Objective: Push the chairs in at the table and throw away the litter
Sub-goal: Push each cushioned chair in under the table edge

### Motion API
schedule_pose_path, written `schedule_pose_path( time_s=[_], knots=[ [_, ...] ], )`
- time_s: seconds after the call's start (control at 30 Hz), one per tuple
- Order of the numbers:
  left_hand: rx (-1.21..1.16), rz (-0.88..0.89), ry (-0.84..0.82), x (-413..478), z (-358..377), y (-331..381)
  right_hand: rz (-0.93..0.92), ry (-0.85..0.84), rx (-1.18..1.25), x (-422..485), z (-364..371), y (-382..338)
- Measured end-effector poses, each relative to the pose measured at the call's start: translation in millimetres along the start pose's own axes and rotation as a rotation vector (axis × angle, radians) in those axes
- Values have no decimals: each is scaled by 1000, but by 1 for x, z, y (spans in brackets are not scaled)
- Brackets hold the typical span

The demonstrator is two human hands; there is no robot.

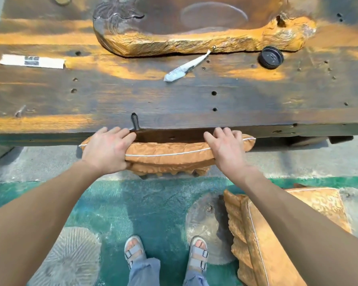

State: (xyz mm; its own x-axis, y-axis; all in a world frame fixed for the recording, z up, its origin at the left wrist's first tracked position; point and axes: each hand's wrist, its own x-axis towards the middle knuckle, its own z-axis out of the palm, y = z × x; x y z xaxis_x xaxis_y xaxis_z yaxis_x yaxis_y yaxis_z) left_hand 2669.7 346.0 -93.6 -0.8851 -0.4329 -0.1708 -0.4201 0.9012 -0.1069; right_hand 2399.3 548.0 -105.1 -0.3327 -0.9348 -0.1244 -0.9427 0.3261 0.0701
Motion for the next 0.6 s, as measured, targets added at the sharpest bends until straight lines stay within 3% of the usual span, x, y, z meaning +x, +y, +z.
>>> schedule_pose_path(
  time_s=[0.27,0.43,0.6],
  knots=[
    [-33,-101,-12,-1,1,6,-13,12,39,-1,-1,1],
    [-78,-393,-82,-5,-2,37,48,-19,92,-9,-4,-4],
    [-104,-462,-155,-15,-10,94,25,-107,116,-47,-7,-8]
  ],
)
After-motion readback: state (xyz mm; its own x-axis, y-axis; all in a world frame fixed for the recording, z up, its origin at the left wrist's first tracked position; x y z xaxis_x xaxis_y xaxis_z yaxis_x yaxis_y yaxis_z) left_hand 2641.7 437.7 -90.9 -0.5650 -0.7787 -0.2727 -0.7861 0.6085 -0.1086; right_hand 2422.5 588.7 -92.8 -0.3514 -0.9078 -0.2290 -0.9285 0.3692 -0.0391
